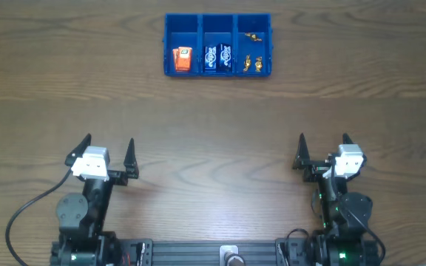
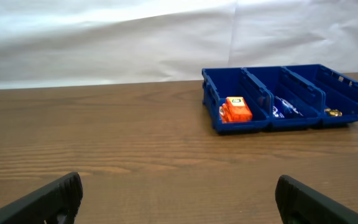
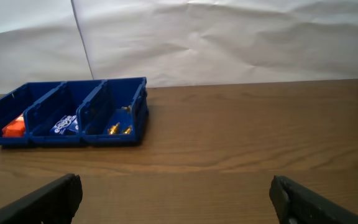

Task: Sort Candies Into Trays

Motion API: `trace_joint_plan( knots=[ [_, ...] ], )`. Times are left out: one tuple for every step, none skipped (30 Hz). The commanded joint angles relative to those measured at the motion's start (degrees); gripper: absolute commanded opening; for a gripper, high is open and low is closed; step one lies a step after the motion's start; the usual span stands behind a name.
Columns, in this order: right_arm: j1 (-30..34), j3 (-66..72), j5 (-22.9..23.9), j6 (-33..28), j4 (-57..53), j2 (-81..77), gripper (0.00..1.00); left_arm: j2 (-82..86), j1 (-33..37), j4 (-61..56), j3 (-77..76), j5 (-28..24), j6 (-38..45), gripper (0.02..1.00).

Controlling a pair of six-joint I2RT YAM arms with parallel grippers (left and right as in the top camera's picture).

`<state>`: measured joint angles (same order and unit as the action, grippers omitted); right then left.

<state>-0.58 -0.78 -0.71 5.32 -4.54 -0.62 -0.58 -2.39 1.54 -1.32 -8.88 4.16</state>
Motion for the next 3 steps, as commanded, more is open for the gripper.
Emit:
trace_joint_plan(
  knots=[
    [0.3, 0.3, -0.7, -0.9, -0.1, 0.5, 0.996, 0.4, 0.2, 2.0, 1.0, -1.1, 0.1, 0.998],
    [0.3, 0.3, -0.7, -0.9, -0.1, 0.5, 0.998, 0.4, 0.2, 2.0, 1.0, -1.1, 0.1, 0.998],
    [0.3, 0.3, -0.7, -0.9, -0.1, 0.5, 0.998, 0.4, 0.2, 2.0, 1.0, -1.1, 0.1, 0.998]
  ],
)
